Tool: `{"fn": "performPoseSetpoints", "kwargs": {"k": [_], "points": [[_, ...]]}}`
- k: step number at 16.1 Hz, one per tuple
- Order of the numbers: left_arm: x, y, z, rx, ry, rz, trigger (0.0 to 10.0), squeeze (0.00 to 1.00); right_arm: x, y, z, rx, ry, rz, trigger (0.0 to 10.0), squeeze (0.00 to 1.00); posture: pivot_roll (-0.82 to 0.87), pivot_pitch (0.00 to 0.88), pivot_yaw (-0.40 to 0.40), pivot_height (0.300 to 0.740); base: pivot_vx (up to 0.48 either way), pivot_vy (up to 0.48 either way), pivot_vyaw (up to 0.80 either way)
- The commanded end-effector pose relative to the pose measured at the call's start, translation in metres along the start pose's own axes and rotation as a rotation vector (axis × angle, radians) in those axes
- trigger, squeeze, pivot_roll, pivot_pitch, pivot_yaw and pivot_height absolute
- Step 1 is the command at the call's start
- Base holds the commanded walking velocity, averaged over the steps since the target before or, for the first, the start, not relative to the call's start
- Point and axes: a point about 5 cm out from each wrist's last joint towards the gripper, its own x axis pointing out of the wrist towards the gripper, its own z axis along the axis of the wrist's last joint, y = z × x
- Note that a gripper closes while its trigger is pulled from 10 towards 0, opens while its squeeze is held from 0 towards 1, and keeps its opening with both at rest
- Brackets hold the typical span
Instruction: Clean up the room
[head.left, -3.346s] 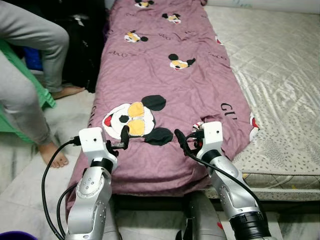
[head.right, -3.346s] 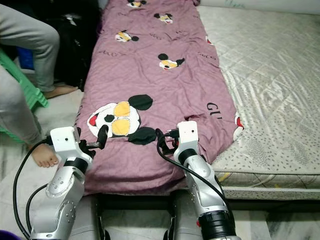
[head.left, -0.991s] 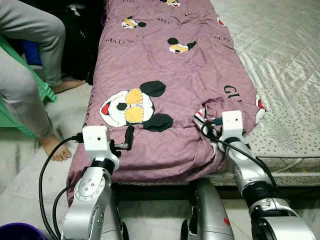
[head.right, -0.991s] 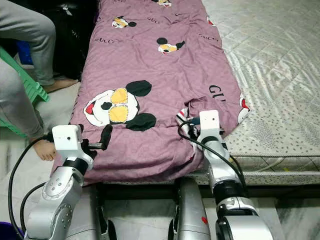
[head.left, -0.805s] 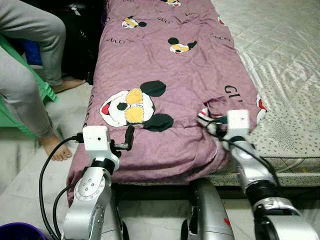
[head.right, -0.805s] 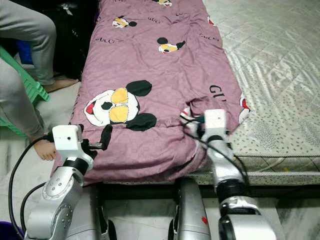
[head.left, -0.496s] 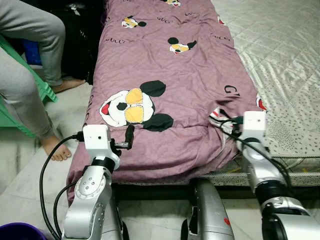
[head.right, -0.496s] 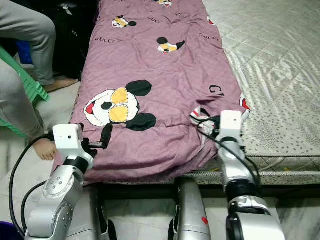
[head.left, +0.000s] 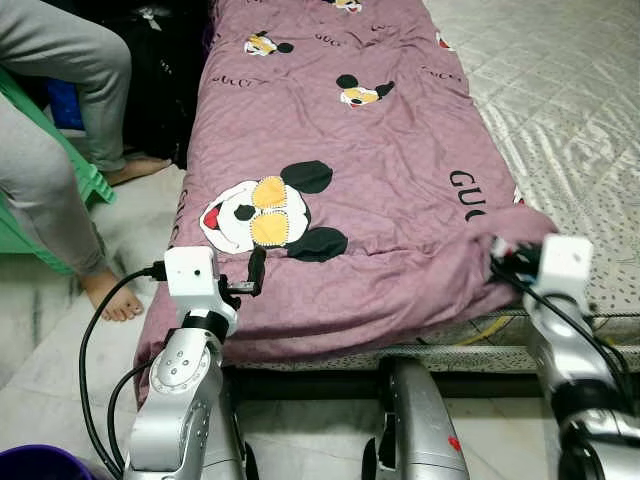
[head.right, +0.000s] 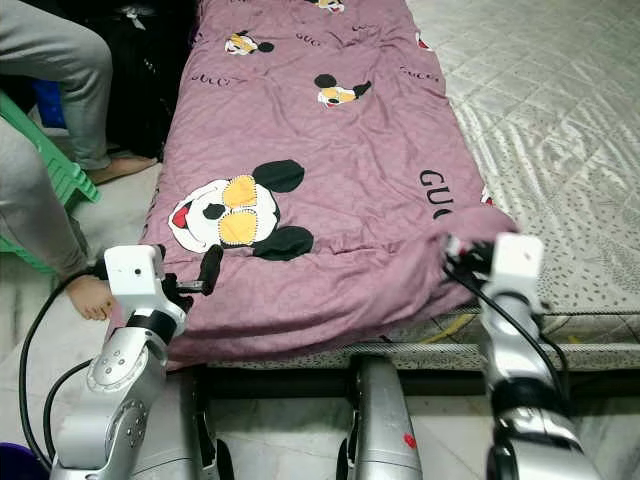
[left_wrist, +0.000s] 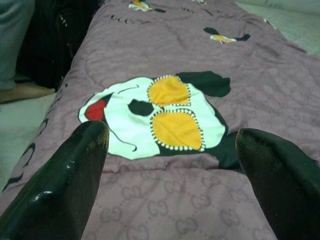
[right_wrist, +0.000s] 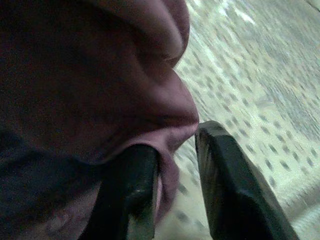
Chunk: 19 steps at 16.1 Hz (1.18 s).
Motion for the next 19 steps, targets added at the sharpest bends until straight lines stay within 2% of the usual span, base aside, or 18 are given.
{"fn": "performPoseSetpoints", "kwargs": {"k": [1,2,3,5,6,7,8,11,13,15,19], "points": [[0.000,0.002,-0.001,0.001,0.002,0.012,10.0,0.00,0.000,-0.017,0.001,-0.005,-0.011,-0.040,0.0,0.00,0.02,0.139,-0.020,0.516,0.000,0.000,0.00],[0.000,0.002,-0.001,0.000,0.002,0.013,10.0,0.00,-0.002,-0.025,-0.003,-0.013,-0.010,-0.047,1.3,0.00,0.01,0.140,-0.020,0.516,0.000,0.000,0.00],[0.001,0.002,-0.002,-0.004,0.003,0.015,10.0,0.00,-0.006,-0.034,-0.008,-0.029,-0.007,-0.052,1.8,0.00,0.01,0.141,-0.019,0.516,0.000,0.000,0.00],[0.001,0.001,-0.003,-0.011,0.006,0.014,10.0,0.00,-0.015,-0.047,-0.015,-0.057,-0.007,-0.046,2.3,0.00,0.00,0.143,-0.017,0.516,0.000,0.000,0.00],[0.002,0.000,-0.003,-0.014,0.007,0.011,10.0,0.00,-0.021,-0.051,-0.019,-0.072,-0.003,-0.031,3.7,0.00,-0.01,0.144,-0.015,0.516,0.000,0.000,0.00],[0.002,0.000,-0.004,-0.017,0.009,0.008,10.0,0.00,-0.032,-0.054,-0.024,-0.091,-0.001,-0.001,8.2,0.00,-0.02,0.145,-0.013,0.516,0.000,0.000,0.00],[0.003,-0.001,-0.004,-0.018,0.010,0.007,10.0,0.00,-0.038,-0.055,-0.026,-0.102,0.002,0.015,10.0,0.00,-0.02,0.146,-0.013,0.516,0.000,0.000,0.00],[0.004,0.000,-0.005,-0.018,0.013,0.005,10.0,0.00,-0.055,-0.059,-0.035,-0.129,0.028,0.042,10.0,0.00,-0.03,0.146,-0.011,0.516,0.000,0.000,0.00],[0.004,0.000,-0.006,-0.020,0.017,0.008,10.0,0.00,-0.066,-0.065,-0.053,-0.173,0.093,0.065,10.0,0.00,-0.04,0.146,-0.014,0.516,0.000,0.000,0.00],[0.004,0.000,-0.006,-0.020,0.019,0.009,10.0,0.00,-0.071,-0.071,-0.061,-0.218,0.136,0.067,10.0,0.00,-0.04,0.147,-0.017,0.516,0.000,0.000,0.00],[0.005,0.001,-0.007,-0.019,0.021,0.017,10.0,0.00,-0.069,-0.111,-0.071,-0.314,0.186,-0.013,10.0,0.00,-0.05,0.146,-0.019,0.516,0.000,0.000,0.00]]}}
